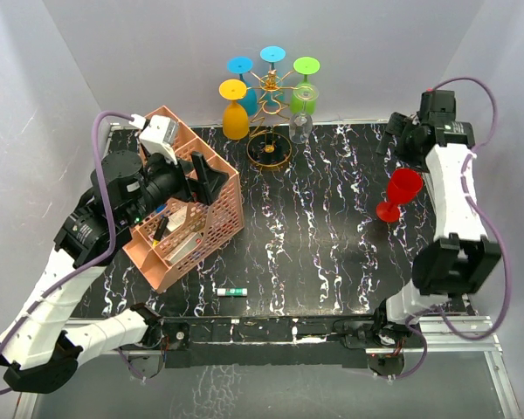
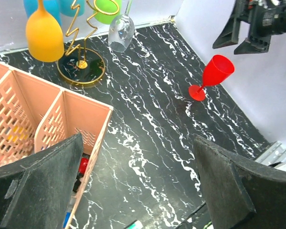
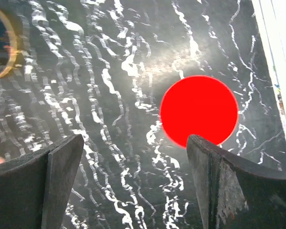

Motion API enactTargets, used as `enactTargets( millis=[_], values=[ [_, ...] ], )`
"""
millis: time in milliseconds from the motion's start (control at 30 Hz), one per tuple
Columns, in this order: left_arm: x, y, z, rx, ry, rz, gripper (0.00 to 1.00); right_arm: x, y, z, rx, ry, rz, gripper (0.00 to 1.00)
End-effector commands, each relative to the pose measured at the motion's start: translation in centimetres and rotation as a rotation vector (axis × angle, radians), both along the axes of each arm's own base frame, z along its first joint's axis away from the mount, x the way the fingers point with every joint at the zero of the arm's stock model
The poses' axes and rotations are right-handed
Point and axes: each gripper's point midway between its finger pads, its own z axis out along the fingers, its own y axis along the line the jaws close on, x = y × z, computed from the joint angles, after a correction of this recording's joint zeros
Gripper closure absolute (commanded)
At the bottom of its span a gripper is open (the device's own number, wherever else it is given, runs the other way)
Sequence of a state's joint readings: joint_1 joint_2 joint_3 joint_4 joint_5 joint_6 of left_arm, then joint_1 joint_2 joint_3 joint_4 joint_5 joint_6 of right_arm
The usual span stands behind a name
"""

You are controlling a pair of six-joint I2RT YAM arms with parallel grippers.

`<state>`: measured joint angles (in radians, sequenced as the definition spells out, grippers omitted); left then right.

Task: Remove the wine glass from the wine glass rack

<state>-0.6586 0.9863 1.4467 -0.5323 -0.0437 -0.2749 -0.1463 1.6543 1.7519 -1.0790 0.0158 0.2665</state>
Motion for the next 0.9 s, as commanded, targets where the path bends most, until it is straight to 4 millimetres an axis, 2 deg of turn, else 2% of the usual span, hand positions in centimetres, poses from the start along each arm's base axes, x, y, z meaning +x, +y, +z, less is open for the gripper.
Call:
enactTargets(
  millis=[0,67,100,167,267,333,433,567,600,633,733,867],
  values=[
    [-0.8,-0.7,0.7,-0.085,0.057,-0.011,0.03,-0.9,2.9,7.0,0.107,-0.291,0.074,0.01],
    [-0.4,-1.0,0.6,-0.081,0.067,-0.012,0.03,-1.4,4.4,8.0,0.167,-0.373,0.116,0.01],
    [0.0,-1.1,0.5,-0.08,0.073,0.002,0.03,-2.1,5.4,7.4,0.21,-0.385,0.14,0.01],
    [0.8,-1.5,0.4,-0.073,0.086,0.016,0.03,-3.3,7.4,7.5,0.278,-0.434,0.221,0.01],
    [2.5,-3.0,0.4,-0.042,0.116,0.003,0.03,-4.9,10.3,8.2,0.394,-0.504,0.345,0.01],
    [3.9,-4.2,0.3,-0.017,0.14,-0.005,0.03,-5.6,11.4,8.4,0.43,-0.519,0.407,0.01],
    [5.9,-5.7,0.9,0.005,0.137,-0.01,0.03,-5.9,11.8,8.3,0.43,-0.519,0.455,0.01],
    [10.4,-6.8,0.4,0.033,0.166,0.024,0.03,-5.7,11.5,8.4,0.38,-0.533,0.483,0.01],
    [11.5,-6.6,1.3,0.015,0.16,0.03,0.03,-5.7,11.4,8.5,0.366,-0.538,0.485,0.01],
    [12.8,-6.5,1.4,-0.002,0.172,0.03,0.03,-5.6,11.3,8.5,0.353,-0.539,0.486,0.01],
    [17.2,-5.5,0.8,-0.083,0.213,0.037,0.03,-5.4,11.4,8.6,0.341,-0.539,0.491,0.01],
    [21.6,-3.9,0.4,-0.133,0.19,0.088,0.03,-5.2,11.8,8.2,0.332,-0.527,0.508,0.01]
  ],
)
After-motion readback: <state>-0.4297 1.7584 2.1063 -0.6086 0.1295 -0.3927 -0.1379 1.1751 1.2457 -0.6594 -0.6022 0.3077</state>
